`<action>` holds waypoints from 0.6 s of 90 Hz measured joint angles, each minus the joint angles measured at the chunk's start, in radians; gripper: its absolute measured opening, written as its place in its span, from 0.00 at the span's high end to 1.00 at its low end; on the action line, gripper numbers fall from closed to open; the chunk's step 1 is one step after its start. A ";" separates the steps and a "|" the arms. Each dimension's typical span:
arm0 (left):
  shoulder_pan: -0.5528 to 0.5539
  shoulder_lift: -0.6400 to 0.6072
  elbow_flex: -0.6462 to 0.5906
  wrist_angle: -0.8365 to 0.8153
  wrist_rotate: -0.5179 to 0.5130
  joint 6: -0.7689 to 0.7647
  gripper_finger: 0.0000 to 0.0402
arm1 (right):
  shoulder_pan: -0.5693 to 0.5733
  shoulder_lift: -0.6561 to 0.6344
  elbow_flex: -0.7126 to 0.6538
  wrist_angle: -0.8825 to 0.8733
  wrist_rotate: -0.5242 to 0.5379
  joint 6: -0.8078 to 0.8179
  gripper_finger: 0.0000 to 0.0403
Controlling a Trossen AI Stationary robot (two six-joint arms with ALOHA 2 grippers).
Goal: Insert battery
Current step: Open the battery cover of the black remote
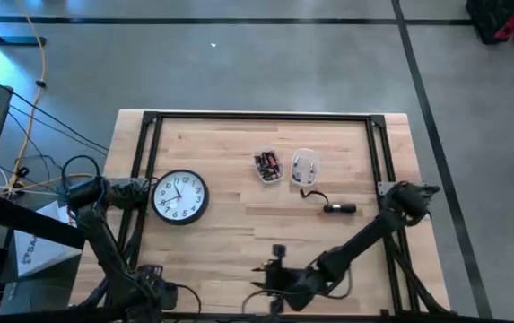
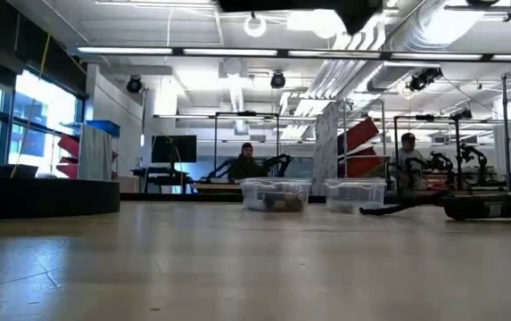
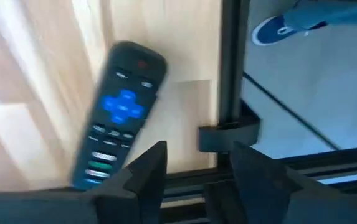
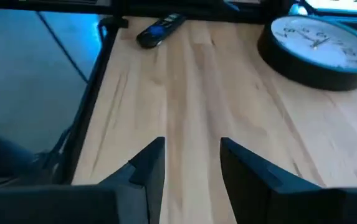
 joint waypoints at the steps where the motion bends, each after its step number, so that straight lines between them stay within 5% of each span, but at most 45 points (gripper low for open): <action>1: 0.000 0.000 0.000 -0.005 -0.008 0.008 0.59 | -0.003 0.007 0.009 0.000 0.000 -0.005 0.71; 24: -0.010 0.001 -0.028 -0.066 -0.111 0.069 0.48 | -0.048 0.065 0.099 -0.018 -0.037 -0.032 0.71; 54: -0.019 0.001 -0.100 -0.041 0.022 0.060 0.33 | -0.060 0.064 0.099 -0.026 -0.029 0.026 0.71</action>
